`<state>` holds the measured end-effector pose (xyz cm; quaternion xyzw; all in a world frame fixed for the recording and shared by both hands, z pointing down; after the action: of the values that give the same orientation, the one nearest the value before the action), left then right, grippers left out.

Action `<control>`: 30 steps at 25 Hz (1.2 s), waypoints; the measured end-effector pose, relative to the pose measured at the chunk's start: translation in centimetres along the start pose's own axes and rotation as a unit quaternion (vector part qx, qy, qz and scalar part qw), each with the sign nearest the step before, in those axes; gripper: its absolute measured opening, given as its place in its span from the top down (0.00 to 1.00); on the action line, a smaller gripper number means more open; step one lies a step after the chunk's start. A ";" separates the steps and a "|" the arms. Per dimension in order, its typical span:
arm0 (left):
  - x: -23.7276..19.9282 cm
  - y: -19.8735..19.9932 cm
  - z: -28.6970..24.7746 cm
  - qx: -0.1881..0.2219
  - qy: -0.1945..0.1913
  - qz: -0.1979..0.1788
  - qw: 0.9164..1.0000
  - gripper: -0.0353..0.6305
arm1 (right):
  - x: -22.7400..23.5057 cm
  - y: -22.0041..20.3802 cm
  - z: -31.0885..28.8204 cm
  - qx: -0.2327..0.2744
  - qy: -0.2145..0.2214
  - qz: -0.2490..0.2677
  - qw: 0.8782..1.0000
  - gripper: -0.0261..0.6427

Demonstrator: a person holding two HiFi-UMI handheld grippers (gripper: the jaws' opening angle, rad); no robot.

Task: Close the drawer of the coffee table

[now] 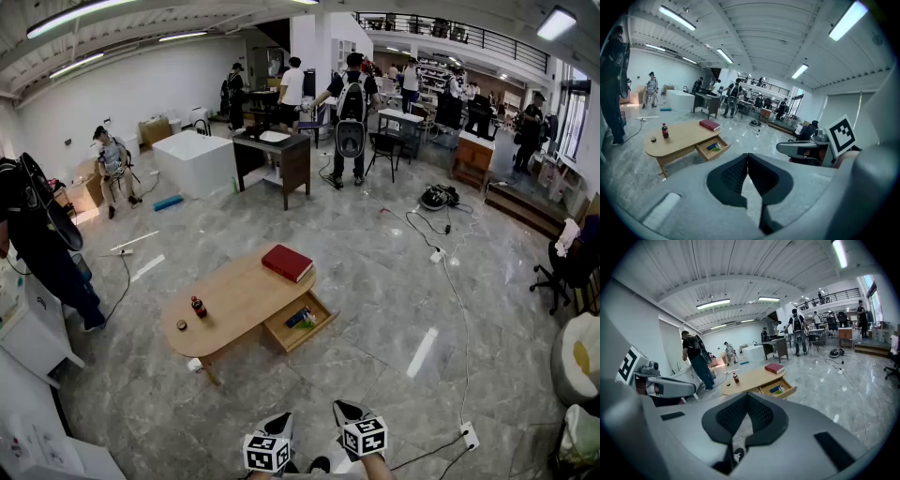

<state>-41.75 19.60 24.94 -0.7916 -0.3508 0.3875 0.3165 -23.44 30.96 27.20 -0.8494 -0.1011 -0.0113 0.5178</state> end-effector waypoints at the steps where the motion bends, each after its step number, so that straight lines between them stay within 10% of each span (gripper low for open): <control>1: -0.1 0.1 0.0 0.001 0.001 0.000 1.000 0.93 | 0.1 0.0 0.0 -0.001 -0.001 0.000 1.000 0.94; 30: -1.3 1.3 -0.7 0.016 0.031 -0.005 0.999 0.93 | 2.7 -0.6 -1.0 0.019 0.002 -0.068 0.997 0.94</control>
<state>-41.37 17.68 24.78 -0.7967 -0.3381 0.3665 0.3416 -20.85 30.74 28.55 -0.8305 -0.1580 -0.0464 0.5321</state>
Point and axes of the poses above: the fingertips, and each gripper's own axes: z backward along the fingers, x to its right, y out of its top, the point moved 9 cm from there along z, backward along the fingers, and after that the axes turned 9 degrees about z, right-handed, at the moved point
